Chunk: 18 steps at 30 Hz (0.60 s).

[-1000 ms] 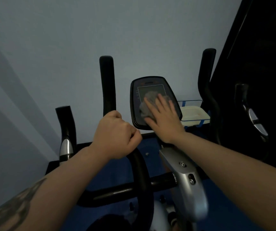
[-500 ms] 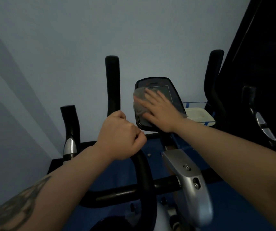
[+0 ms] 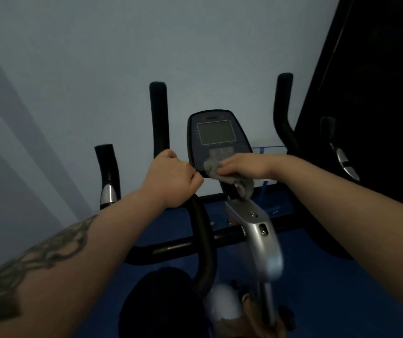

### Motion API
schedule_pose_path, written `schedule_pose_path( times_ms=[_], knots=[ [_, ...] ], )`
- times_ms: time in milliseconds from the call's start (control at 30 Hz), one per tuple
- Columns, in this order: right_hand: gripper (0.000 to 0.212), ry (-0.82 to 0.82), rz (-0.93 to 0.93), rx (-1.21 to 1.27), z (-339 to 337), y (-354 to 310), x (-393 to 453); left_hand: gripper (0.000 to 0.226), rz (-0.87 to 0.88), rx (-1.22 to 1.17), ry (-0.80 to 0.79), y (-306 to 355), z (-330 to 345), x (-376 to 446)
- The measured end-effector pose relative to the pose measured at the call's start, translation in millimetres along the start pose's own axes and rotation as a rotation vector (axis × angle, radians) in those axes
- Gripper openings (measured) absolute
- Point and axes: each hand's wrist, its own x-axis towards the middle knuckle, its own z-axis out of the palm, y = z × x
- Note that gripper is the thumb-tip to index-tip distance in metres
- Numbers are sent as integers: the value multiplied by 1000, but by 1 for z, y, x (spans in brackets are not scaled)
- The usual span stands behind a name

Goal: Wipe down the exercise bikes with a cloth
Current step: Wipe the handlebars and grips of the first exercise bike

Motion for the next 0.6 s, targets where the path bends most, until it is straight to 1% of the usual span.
schedule_pose_path(
  times_ms=[67, 100, 133, 200, 267, 300, 333, 400, 433, 467, 500, 533, 567, 600],
  knots=[
    [23, -107, 114, -111, 13, -1, -26, 51, -33, 32, -19, 4, 1, -1],
    [26, -122, 125, -187, 25, -1, -36, 48, -48, 40, -11, 7, 1, -4],
    [30, -99, 106, -263, 40, -1, -47, 43, -63, 16, 4, 11, 1, -10],
    [34, 35, 25, -378, 67, 1, -70, 32, -55, -150, 25, 13, 1, -27],
    [37, 231, -61, -412, 90, 6, -98, 18, -41, -414, 55, 8, 1, -51],
    [41, 322, -109, -458, 100, 10, -110, 20, -46, -499, 60, 6, 1, -63],
    [44, 397, -140, -502, 111, 14, -120, 30, -55, -543, 73, 5, 1, -75],
    [46, 493, -143, -511, 122, 19, -127, 52, -147, -535, 107, 6, 2, -95],
    [44, 537, -132, -463, 124, 19, -122, 59, -234, -510, 123, 7, 2, -101],
    [39, 602, -104, -398, 124, 18, -114, 59, -323, -493, 126, 9, 2, -105],
    [34, 691, -60, -333, 124, 17, -106, 53, -397, -470, 106, 11, 1, -107],
    [31, 784, -17, -288, 124, 17, -98, 40, -440, -416, 56, 12, 1, -107],
    [29, 860, 10, -265, 126, 18, -93, 21, -465, -318, -17, 11, 3, -107],
    [29, 911, 14, -254, 131, 20, -93, 16, -464, -215, -74, 11, 5, -106]
  ],
)
